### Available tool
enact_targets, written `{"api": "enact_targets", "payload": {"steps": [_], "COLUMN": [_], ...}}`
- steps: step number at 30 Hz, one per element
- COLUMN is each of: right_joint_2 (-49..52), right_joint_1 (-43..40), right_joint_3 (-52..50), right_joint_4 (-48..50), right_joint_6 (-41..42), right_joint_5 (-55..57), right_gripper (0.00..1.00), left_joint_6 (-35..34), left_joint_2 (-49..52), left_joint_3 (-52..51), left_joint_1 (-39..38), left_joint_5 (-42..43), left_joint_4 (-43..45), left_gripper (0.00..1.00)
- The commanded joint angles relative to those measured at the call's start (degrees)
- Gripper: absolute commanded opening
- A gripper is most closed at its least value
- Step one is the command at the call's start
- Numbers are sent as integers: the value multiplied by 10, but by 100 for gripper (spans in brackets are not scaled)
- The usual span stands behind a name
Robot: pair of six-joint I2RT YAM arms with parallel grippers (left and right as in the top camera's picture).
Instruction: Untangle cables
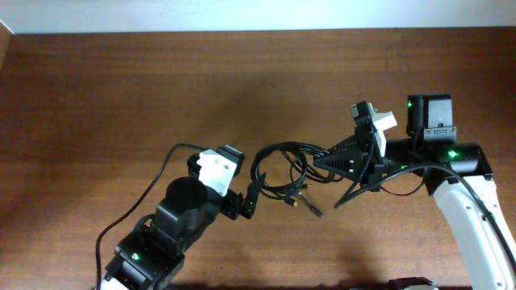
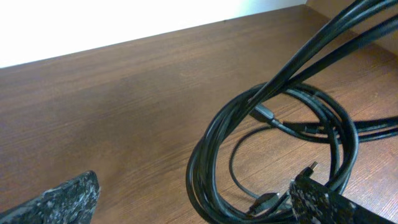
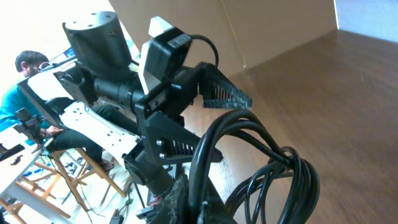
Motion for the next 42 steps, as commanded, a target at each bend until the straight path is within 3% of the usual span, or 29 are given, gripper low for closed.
{"api": "enact_targets", "payload": {"steps": [1,5,7,11,12,15,21,23,24,26,29,32,37,42], "right_joint_2": [-4,-4,-4,-4,-4,-4,-4,-4,-4,-4,-4,-4,-4,-4], "right_joint_1": [-1,0,0,0,0,-1,-1,-1,-1,-1,-1,0,0,0], "right_joint_3": [15,17,17,17,17,17,17,17,17,17,17,17,17,17], "right_joint_4": [26,48,50,50,50,50,49,21,1,-42,-76,-92,-98,-98], "right_joint_6": [-8,-3,7,7,7,26,229,314,315,314,314,308,139,39], "right_joint_5": [-46,-46,-46,-46,-46,-46,226,371,399,429,428,425,291,159], "right_gripper": [4,4,4,4,4,4,6,47,59,67,69,69,68,68], "left_joint_6": [-9,-9,-9,-9,-9,-9,-7,-7,-7,-7,66,224,451,466], "left_joint_2": [2,71,134,229,240,253,148,104,92,74,71,90,134,142], "left_joint_3": [7,7,7,7,7,7,7,7,7,7,7,7,7,7], "left_joint_1": [9,9,9,9,9,9,11,13,13,13,13,12,12,12], "left_joint_5": [38,101,144,148,148,149,139,62,27,-44,-86,-85,-44,133], "left_joint_4": [-8,1,47,134,138,132,130,113,106,89,79,78,70,177], "left_gripper": [99,99,99,98,84,2,0,0,0,0,0,0,0,0]}}
